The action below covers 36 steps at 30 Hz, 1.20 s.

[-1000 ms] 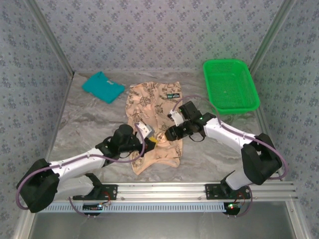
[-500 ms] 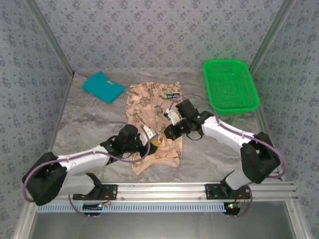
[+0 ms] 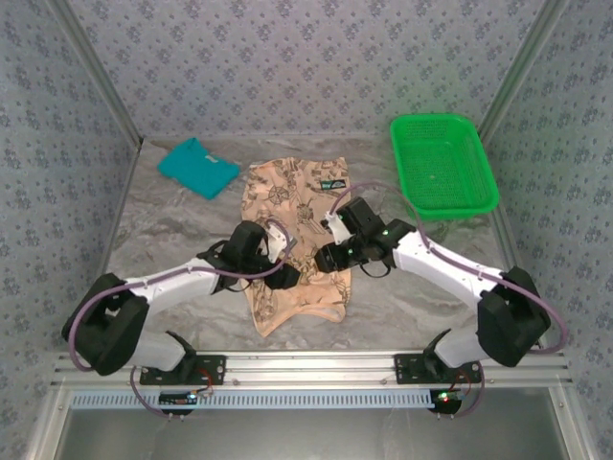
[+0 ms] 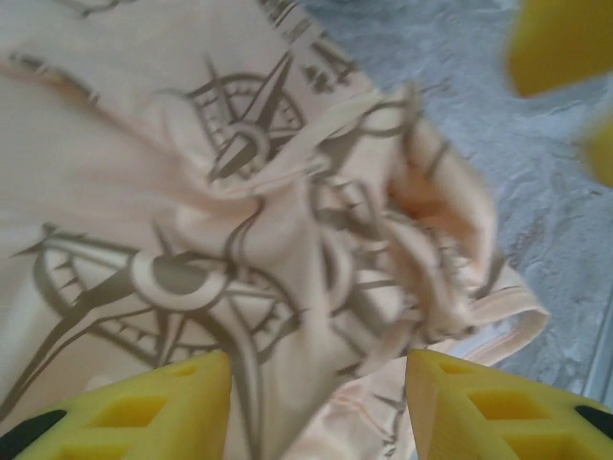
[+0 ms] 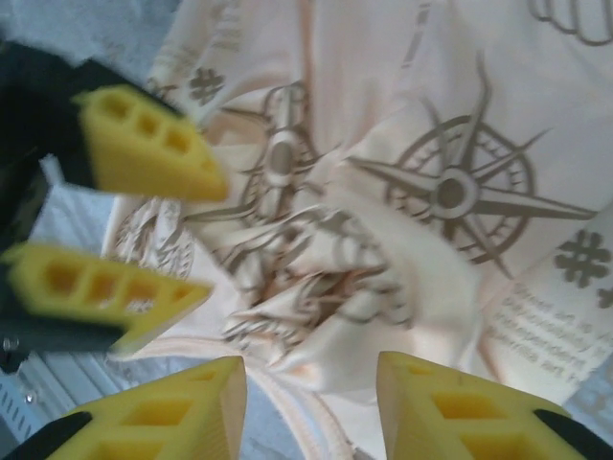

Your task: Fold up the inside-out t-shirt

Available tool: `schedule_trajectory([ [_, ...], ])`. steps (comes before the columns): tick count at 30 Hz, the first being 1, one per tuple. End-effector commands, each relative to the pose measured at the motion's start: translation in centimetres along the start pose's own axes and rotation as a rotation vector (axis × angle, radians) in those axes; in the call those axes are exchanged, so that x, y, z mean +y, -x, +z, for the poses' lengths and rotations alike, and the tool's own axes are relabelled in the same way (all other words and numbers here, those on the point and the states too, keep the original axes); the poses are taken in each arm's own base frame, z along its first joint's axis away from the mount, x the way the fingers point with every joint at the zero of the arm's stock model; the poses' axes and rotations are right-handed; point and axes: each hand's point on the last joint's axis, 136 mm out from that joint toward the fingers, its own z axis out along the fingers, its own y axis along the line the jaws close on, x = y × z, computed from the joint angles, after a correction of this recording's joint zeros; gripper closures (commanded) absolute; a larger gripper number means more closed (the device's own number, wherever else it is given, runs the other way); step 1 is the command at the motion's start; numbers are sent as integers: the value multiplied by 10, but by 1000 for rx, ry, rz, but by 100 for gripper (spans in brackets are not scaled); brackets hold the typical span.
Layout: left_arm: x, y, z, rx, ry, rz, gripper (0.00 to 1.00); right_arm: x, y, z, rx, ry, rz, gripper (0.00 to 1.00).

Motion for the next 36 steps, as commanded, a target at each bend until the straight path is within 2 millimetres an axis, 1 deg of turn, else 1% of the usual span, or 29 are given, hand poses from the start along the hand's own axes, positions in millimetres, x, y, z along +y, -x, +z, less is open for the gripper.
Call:
schedule_trajectory([
  [1,-4,4,5,31,-34,23,48,6,-11,4,-7,-29,43,55],
  [4,-2,10,13,23,-40,31,47,13,-14,18,-12,-24,48,55],
  [8,-2,28,17,-25,-36,54,46,5,-15,39,-13,-97,29,55],
  [9,-1,33,17,-36,-32,58,47,1,-16,44,-11,-115,32,57],
  [10,-2,35,18,-40,-37,64,51,-1,-17,48,-9,-118,30,63],
  [11,-3,38,19,-42,-44,70,61,-4,-17,51,-11,-132,22,75],
  [12,-2,40,19,-43,-43,70,75,-8,-17,51,-16,-152,9,87],
  [13,-2,42,18,-45,-46,65,87,-10,-18,50,-24,-155,-11,92],
  [14,-5,45,15,-51,-74,60,96,-12,-18,47,-35,-160,-31,97],
  [15,-8,47,11,-59,-105,51,100,-17,-20,42,-47,-172,-41,100],
  [16,-8,49,6,-70,-118,39,100,-21,-21,38,-54,-169,-48,100],
  [19,-5,55,-9,-114,-145,-18,100,-42,-39,31,-21,-177,-35,100],
  [21,-2,60,-20,-154,-182,-74,100,-61,-58,35,24,-225,-30,100],
  [24,6,61,-25,-153,-203,-157,100,-84,-83,45,78,-266,3,100],
  [26,6,61,-24,-143,-229,-189,100,-90,-88,48,88,-279,20,100],
  [28,4,61,-22,-129,-257,-214,100,-89,-80,43,68,-298,19,100],
  [29,3,61,-21,-119,-270,-230,100,-87,-73,37,46,-310,17,91],
  [30,3,61,-19,-108,-274,-244,100,-84,-65,30,21,-311,11,78],
  [31,4,59,-18,-97,-273,-256,100,-77,-56,23,-8,-299,-4,69],
  [32,5,58,-17,-88,-273,-265,100,-67,-47,16,-43,-276,-36,65],
  [34,5,56,-15,-78,-276,-276,100,-47,-33,1,-106,-239,-101,62],
  [36,4,55,-13,-70,-289,-286,100,-26,-21,-8,-147,-198,-164,61],
])
